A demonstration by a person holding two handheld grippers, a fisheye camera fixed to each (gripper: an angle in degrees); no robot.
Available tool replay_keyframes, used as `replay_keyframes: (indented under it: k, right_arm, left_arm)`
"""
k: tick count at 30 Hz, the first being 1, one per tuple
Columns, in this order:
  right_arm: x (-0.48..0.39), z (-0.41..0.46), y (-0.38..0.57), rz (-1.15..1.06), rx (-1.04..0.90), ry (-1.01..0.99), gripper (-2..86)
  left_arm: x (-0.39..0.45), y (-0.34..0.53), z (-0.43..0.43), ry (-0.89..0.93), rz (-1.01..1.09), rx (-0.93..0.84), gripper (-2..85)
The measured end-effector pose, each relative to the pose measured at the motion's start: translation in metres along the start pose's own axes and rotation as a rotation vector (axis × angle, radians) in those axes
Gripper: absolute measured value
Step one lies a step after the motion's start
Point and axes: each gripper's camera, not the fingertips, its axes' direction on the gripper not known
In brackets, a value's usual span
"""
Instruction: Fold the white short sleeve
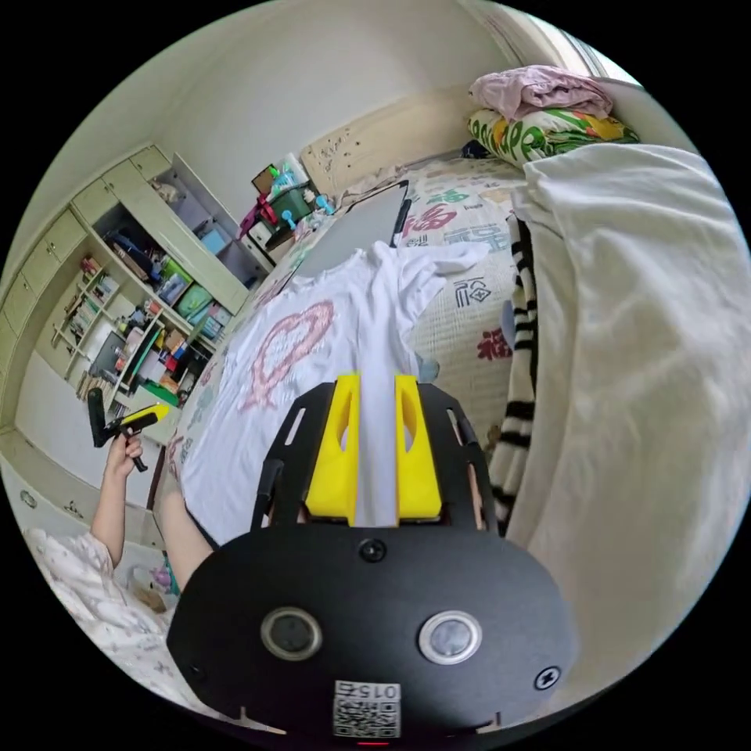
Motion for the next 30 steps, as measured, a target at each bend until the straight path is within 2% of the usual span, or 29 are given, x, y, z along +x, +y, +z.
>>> replay_keyframes:
  k: [3, 8, 11, 14, 21, 25, 26, 30]
  right_arm:
    - [0.046, 0.062, -0.043, 0.085, 0.047, 0.035, 6.4]
    - [0.102, 0.119, -0.081, 0.084, 0.124, 0.089, 6.4]
    - [0.144, 0.163, -0.094, 0.091, 0.065, 0.105, 8.2]
    - [0.197, 0.182, -0.089, 0.169, 0.03, 0.006, 7.3]
    - [0.243, 0.185, -0.012, 0.16, 0.061, -0.006, 0.5]
    - [0.251, 0.168, 0.039, 0.132, 0.125, 0.016, -0.1]
    - [0.248, 0.161, 0.056, 0.102, 0.135, 0.041, -0.2]
    - [0.215, 0.125, 0.114, -0.118, 0.182, 0.315, -0.3]
  left_arm:
    - [0.051, -0.124, 0.066, 0.098, 0.119, 0.003, 6.2]
    - [0.136, -0.305, 0.194, 0.17, 0.244, -0.054, 6.3]
    - [0.18, -0.397, 0.277, 0.244, 0.251, -0.105, 6.5]
    - [0.233, -0.478, 0.366, 0.279, 0.254, -0.166, 7.3]
    - [0.315, -0.582, 0.496, 0.224, 0.258, -0.277, 10.0]
    - [0.346, -0.612, 0.553, 0.083, 0.264, -0.367, 9.7]
    - [0.351, -0.617, 0.556, 0.01, 0.279, -0.356, 7.7]
    - [0.372, -0.63, 0.555, -0.054, 0.357, -0.339, 2.2]
